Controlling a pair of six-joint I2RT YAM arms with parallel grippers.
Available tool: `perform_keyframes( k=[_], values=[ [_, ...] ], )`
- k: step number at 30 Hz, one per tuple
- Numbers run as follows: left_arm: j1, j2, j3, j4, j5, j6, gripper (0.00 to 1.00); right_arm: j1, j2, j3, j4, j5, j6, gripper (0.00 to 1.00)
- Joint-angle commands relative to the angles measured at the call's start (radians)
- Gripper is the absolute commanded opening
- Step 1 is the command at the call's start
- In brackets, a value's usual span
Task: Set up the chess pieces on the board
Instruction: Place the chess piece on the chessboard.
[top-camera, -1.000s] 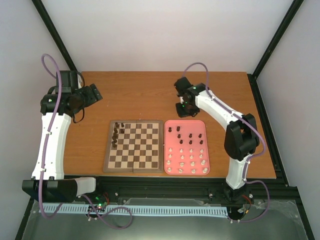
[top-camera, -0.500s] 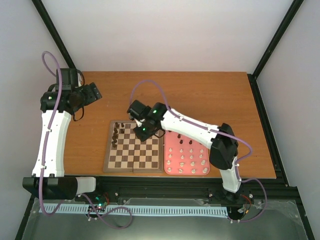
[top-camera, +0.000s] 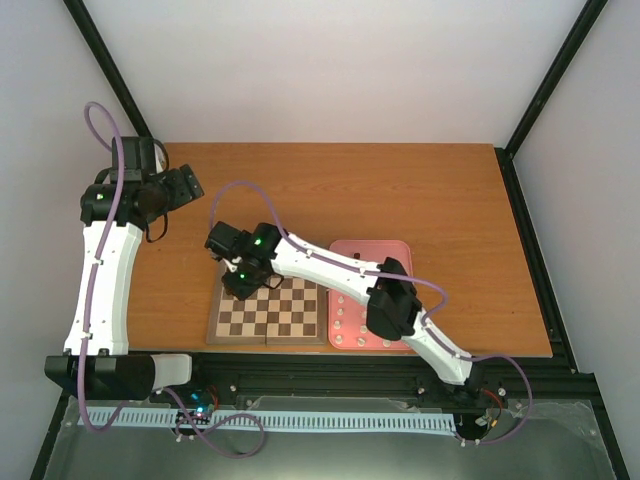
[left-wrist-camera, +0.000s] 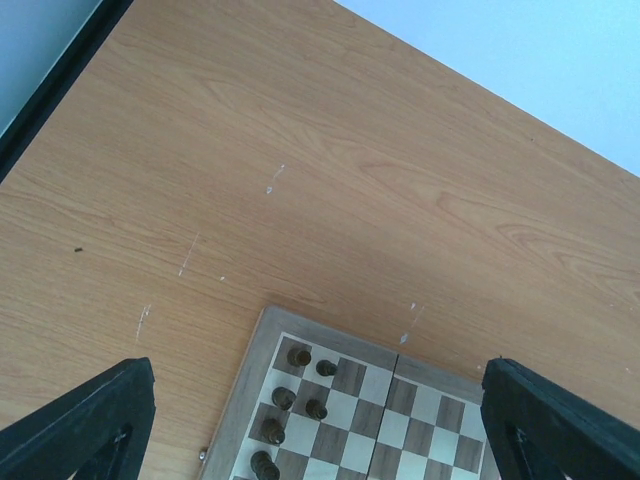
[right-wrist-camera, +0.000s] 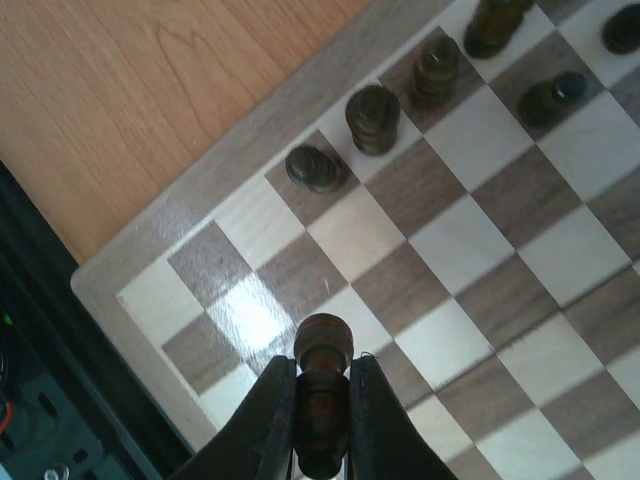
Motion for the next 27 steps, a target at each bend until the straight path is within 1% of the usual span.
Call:
perform_keyframes(
  k=[1,5,14,27],
  values=[
    [-0.006,-0.022,0.005,0.038,0.005,0.028,1.00,0.008,0.084,0.124,-0.041,-0.044,0.012,0.03],
    [-0.006,-0.027,0.001,0.045,0.008,0.039,1.00,0.012,0.129,0.149,-0.010,-0.091,0.012,0.03],
    [-0.006,-0.026,-0.010,0.047,0.010,0.069,1.00,0.019,0.175,0.159,0.039,-0.152,0.009,0.03],
    [-0.006,-0.040,-0.023,0.051,0.010,0.079,1.00,0.021,0.226,0.195,0.063,-0.162,0.008,0.03]
  ],
)
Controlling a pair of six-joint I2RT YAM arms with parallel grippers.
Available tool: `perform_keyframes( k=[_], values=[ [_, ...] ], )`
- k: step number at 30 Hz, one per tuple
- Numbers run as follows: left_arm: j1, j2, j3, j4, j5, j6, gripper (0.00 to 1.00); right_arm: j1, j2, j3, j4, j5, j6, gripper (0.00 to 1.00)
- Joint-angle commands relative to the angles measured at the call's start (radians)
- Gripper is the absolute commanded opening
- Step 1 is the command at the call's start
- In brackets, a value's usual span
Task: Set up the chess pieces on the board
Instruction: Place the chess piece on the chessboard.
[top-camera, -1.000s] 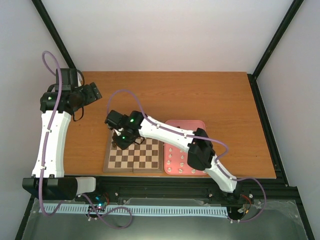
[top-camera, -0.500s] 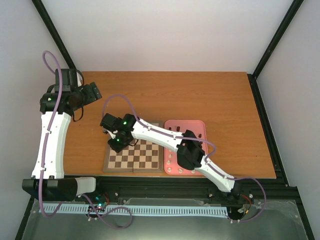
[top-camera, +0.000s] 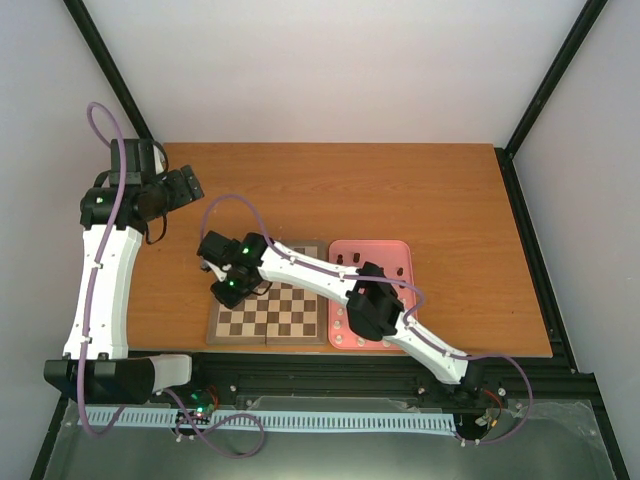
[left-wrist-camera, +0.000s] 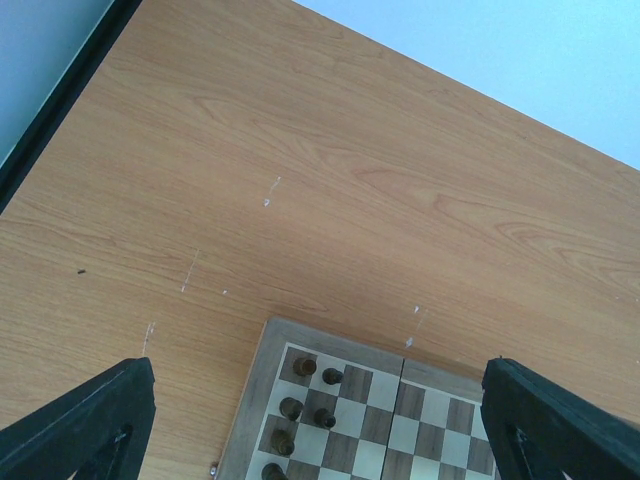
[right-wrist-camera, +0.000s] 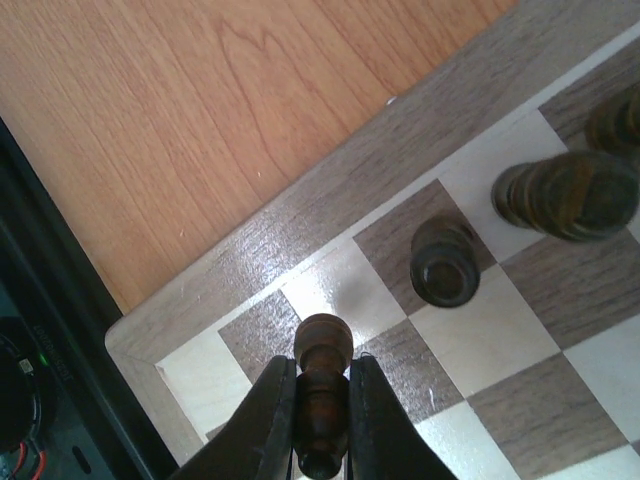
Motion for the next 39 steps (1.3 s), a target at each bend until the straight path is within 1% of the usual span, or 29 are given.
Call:
perform_keyframes(
  k=[1,16,30,39],
  values=[
    [-0.006,-0.022,-0.001,0.014,0.005,0.022,1.00,0.012,0.034,0.045,0.015,-0.010,0.001,0.03],
    [-0.005,-0.027,-0.011,0.014,0.006,0.029,1.00,0.013,0.053,0.061,0.018,0.008,0.007,0.04],
    [-0.006,-0.033,-0.016,0.011,0.001,0.034,1.00,0.028,0.028,0.062,0.025,-0.009,-0.020,0.25],
    [-0.006,-0.038,-0.020,0.009,0.002,0.035,1.00,0.035,-0.025,0.033,0.009,0.010,-0.023,0.30]
  ],
)
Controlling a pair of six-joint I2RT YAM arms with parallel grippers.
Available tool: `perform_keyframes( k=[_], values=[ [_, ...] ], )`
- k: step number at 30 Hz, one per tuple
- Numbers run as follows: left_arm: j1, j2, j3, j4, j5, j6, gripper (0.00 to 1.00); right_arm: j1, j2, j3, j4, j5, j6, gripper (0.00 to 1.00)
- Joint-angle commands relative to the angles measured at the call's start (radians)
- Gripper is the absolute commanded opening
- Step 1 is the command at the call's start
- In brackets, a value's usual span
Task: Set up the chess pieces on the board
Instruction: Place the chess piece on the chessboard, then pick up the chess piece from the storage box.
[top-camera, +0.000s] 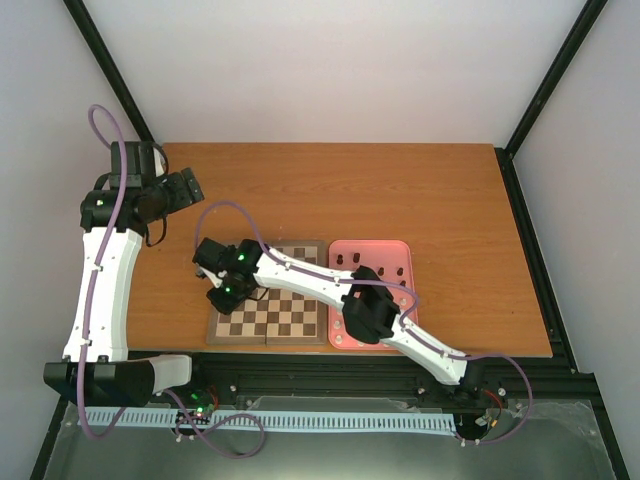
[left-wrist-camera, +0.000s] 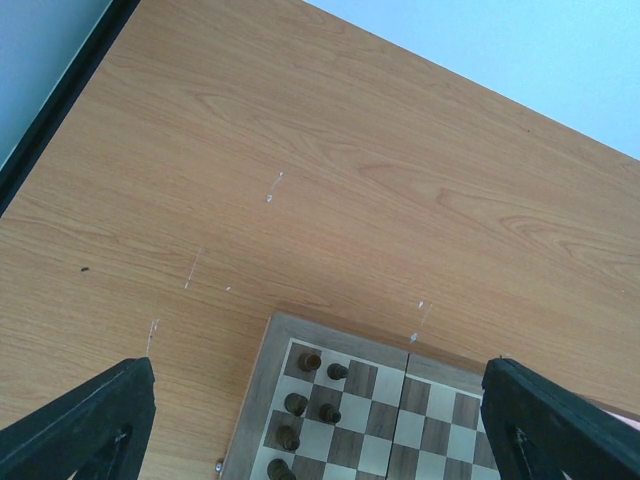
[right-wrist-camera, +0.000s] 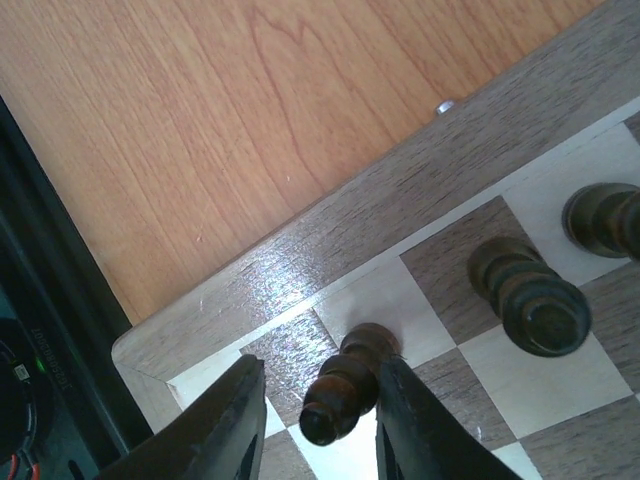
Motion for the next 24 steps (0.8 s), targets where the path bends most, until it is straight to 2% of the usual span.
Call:
perform_keyframes(
  k=[1,10,15,20,24],
  values=[
    [-0.006,-0.023,0.000,0.006,0.002,0.023,1.00,0.011,-0.071,-0.004,-0.007,0.022,0.000,0.31],
    [-0.006,-0.023,0.002,0.003,-0.002,0.027,1.00,0.000,-0.197,-0.086,-0.034,0.156,0.028,0.42],
    [-0.006,-0.016,0.010,0.001,-0.006,0.028,1.00,-0.048,-0.354,-0.237,-0.037,0.233,0.032,0.46],
    [-0.006,-0.008,0.012,0.003,0.005,0.026,1.00,-0.214,-0.542,-0.560,0.024,0.260,0.060,0.50],
    [-0.005,-0.005,0.014,0.003,0.005,0.029,1.00,-0.362,-0.598,-0.707,0.041,0.323,0.056,0.50]
  ],
)
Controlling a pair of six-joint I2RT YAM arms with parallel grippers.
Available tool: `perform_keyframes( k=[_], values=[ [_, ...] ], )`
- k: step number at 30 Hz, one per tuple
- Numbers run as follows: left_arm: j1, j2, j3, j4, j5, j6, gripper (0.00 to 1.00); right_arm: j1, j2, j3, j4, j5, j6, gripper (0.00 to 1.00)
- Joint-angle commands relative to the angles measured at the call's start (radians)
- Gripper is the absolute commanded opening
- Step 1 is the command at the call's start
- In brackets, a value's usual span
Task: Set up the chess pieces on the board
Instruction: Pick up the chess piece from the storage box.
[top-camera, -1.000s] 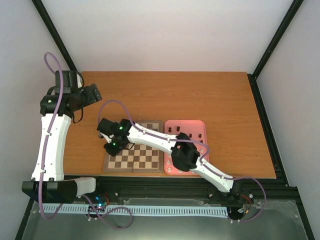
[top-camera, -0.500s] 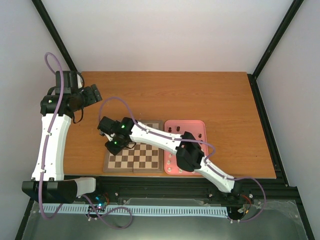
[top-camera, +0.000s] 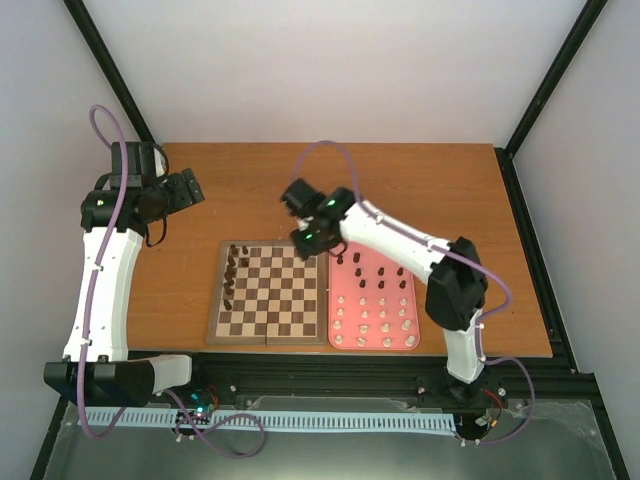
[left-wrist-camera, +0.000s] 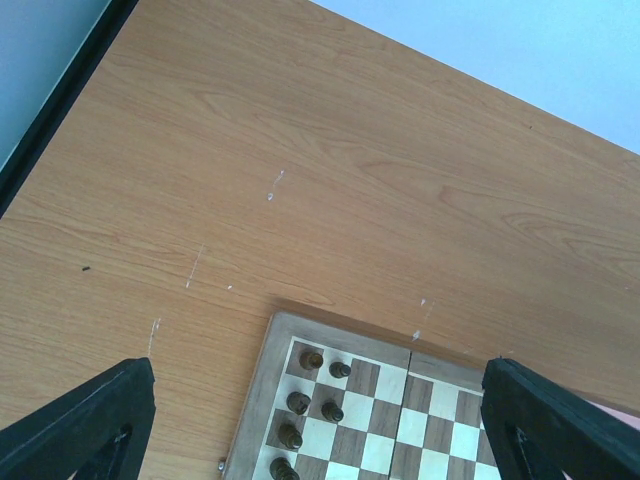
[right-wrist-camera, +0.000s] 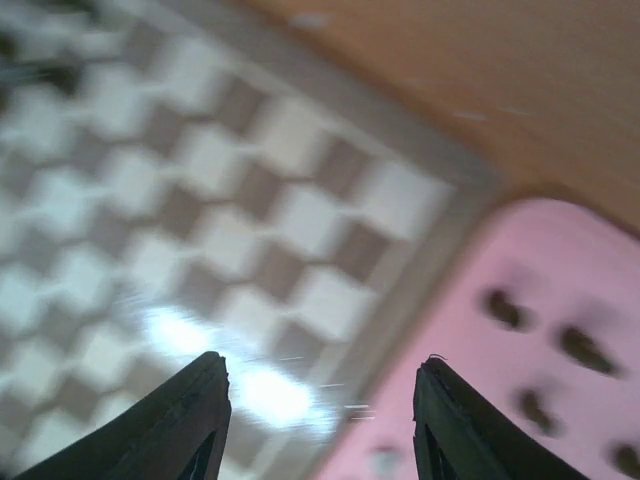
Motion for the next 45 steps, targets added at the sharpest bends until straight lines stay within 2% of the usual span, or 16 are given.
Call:
perform_keyframes(
  k=[1,4,10,30,35,40,45],
  values=[
    [-0.006,-0.003,0.020,0.002,0.005,0.023,1.00,-0.153,-0.036,-0.133,0.023,0.110,0.007,0.50],
    [-0.006,0.002,0.015,0.004,0.012,0.024,1.00,-0.228,-0.023,-0.176,0.032,0.131,-0.018,0.49],
    [-0.006,0.007,0.007,0.006,0.010,0.025,1.00,-0.329,-0.005,-0.268,0.087,0.091,-0.022,0.40],
    [-0.005,0.018,0.005,0.006,0.003,0.030,1.00,-0.344,0.046,-0.356,0.120,0.035,-0.019,0.28],
    [-0.005,0.015,0.001,0.004,0.002,0.029,1.00,-0.352,0.049,-0.355,0.122,0.037,-0.023,0.18],
    [-0.006,0.010,0.000,0.003,0.001,0.029,1.00,-0.356,0.039,-0.352,0.109,0.040,-0.020,0.03],
    [-0.006,0.001,-0.008,0.004,-0.003,0.029,1.00,-0.349,-0.023,-0.310,0.079,0.092,-0.012,0.03]
  ],
)
